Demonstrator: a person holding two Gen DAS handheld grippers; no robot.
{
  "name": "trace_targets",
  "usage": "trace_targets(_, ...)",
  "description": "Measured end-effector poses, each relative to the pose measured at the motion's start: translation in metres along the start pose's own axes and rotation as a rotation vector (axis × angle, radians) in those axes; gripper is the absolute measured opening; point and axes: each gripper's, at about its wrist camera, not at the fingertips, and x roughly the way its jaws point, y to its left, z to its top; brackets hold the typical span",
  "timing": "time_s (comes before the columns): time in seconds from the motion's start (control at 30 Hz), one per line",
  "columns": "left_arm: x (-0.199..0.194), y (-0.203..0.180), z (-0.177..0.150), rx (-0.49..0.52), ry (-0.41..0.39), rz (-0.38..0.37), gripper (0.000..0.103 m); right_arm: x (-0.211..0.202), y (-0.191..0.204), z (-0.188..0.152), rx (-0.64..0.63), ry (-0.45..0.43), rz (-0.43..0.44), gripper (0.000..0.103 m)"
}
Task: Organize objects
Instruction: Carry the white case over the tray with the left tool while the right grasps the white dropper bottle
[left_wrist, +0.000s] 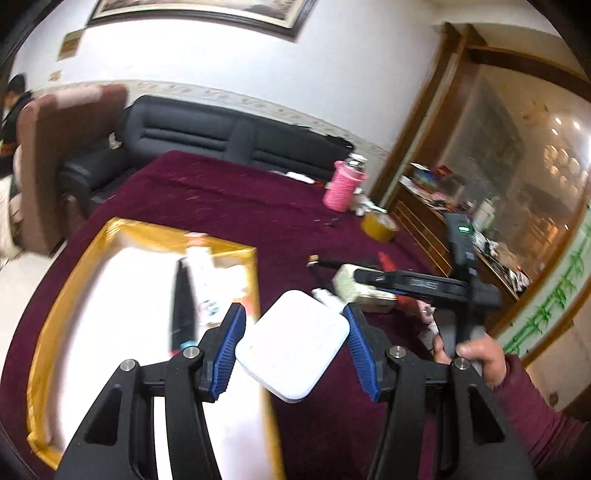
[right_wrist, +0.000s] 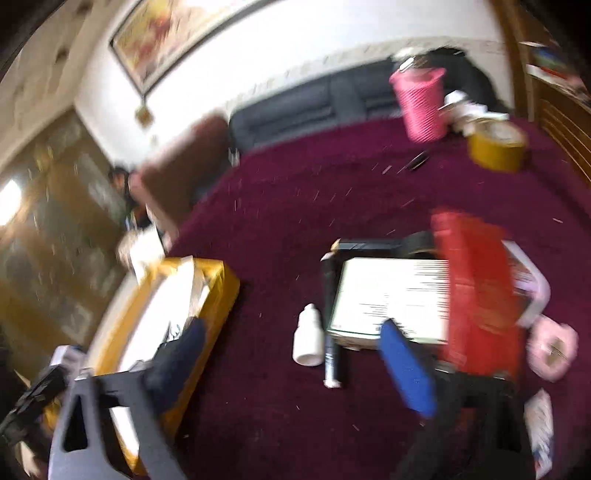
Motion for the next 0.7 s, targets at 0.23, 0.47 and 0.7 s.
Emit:
trace_targets(0.23, -0.017, 0.044, -0.014, -0.039, -0.025, 0.060, 0.054, 0.065, 0.012, 0.007, -0.012, 0.158, -0.165, 0.044)
trace_targets(0.47, -0.014, 0.068, -0.019, -0.082, -0.019, 0.038, 0.054, 0.087, 0.019, 0.002, -0.079, 0.211, -0.354, 0.028)
trace_targets(0.7, -0.018, 0.082, -0.022, -0.118, -0.020, 0.058, 0.054, 0.064, 0.021, -0.011, -0.041, 0.122, -0.296, 0.028)
